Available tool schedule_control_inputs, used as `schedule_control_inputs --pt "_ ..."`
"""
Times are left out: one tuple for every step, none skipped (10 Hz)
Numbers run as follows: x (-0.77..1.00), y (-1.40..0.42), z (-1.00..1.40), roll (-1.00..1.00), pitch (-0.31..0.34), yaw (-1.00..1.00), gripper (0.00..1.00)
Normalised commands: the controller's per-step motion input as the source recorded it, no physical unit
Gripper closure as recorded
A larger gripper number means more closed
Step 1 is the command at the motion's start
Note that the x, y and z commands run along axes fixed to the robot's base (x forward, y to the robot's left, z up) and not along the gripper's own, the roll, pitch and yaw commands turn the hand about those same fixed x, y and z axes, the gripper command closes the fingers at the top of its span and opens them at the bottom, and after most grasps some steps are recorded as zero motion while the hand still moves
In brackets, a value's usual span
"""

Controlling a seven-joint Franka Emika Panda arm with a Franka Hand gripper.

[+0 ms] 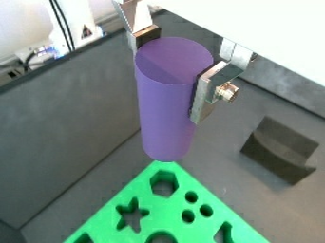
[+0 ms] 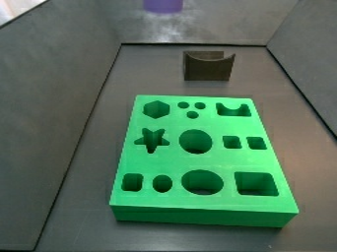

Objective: Pick up the round object. Move up. Move to above the board. Insert the round object.
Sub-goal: Insert the round object.

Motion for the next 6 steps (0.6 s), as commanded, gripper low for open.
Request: schedule_control_inputs --pt "0.13 -0.31 -0.41 0.07 -0.143 0.00 1.00" --pt "0.17 -0.32 -0.43 0.07 -0.141 0.00 1.00" --pt "0.21 -0.32 -0.43 0.08 -0.144 0.00 1.00" --pt "0.25 -0.33 -0.46 0.10 -0.157 0.00 1.00" --pt "0.30 -0.34 -0.48 0.11 -0.170 0.00 1.00" --pt "0.29 -0.34 -0.51 0.13 -0.189 0.01 1.00"
